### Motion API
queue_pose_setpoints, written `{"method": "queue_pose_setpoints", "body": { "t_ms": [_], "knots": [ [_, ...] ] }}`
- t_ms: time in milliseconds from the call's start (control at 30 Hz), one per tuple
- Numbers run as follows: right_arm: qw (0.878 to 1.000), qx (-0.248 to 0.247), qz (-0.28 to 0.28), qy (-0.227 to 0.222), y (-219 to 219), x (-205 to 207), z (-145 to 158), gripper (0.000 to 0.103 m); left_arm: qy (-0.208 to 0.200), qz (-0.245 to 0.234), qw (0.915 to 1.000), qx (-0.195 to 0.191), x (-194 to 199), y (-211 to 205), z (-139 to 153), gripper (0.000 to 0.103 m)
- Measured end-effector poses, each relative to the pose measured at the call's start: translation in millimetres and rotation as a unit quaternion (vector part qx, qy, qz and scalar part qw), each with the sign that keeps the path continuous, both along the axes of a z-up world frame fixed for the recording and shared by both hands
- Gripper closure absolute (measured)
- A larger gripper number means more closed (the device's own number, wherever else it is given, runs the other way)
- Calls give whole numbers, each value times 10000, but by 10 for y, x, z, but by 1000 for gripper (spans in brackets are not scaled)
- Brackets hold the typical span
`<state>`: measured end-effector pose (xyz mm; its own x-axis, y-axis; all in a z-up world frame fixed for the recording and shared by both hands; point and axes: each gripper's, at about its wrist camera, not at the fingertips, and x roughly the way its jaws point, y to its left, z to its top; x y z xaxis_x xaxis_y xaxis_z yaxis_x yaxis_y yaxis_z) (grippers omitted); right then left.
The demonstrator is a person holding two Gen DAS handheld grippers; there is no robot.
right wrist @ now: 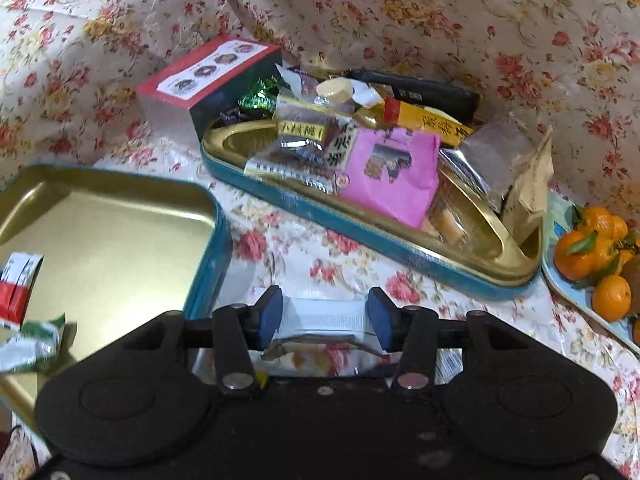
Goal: Organize snacks
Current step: 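Move both grippers back from the tray toward the snacks on the bed, then grasp the white printed snack packet with the right gripper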
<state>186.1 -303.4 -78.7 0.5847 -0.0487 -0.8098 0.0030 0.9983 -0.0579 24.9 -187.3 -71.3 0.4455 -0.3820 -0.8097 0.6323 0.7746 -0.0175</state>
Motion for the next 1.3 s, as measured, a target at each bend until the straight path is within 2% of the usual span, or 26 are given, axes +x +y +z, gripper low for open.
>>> {"method": "queue_pose_setpoints", "body": {
  "t_ms": [333, 500, 633, 733, 833, 1033, 1167, 1300],
  "knots": [
    [9992, -311, -127, 236, -206, -556, 9, 54, -9, 14, 10000, 5, 25, 6, -12, 49],
    [9973, -664, -291, 96, -309, -967, 3, 54, -6, 8, 10000, 11, 21, 7, -14, 49],
    [9969, -486, -611, -17, -447, -1219, 14, 55, -8, 2, 10000, 16, 28, 8, -12, 49],
    [9927, -423, -1121, -144, -587, -1376, 20, 54, -7, 2, 10000, 24, 24, 4, -12, 49],
    [9828, -24, -1760, -562, -731, -1594, 141, 55, 0, -6, 10000, 37, 25, -3, -16, 49],
    [9631, 571, -2302, -1269, -642, -2022, 358, 55, 5, -18, 10000, 55, 34, -5, -20, 49],
    [9524, 980, -2600, -1251, -572, -2160, 275, 55, 39, -35, 9999, 89, 46, -12, -16, 49],
    [9488, 1057, -2783, -1056, -544, -2162, 150, 55, 41, -49, 9999, 100, 46, -14, -18, 49]
  ]
}}
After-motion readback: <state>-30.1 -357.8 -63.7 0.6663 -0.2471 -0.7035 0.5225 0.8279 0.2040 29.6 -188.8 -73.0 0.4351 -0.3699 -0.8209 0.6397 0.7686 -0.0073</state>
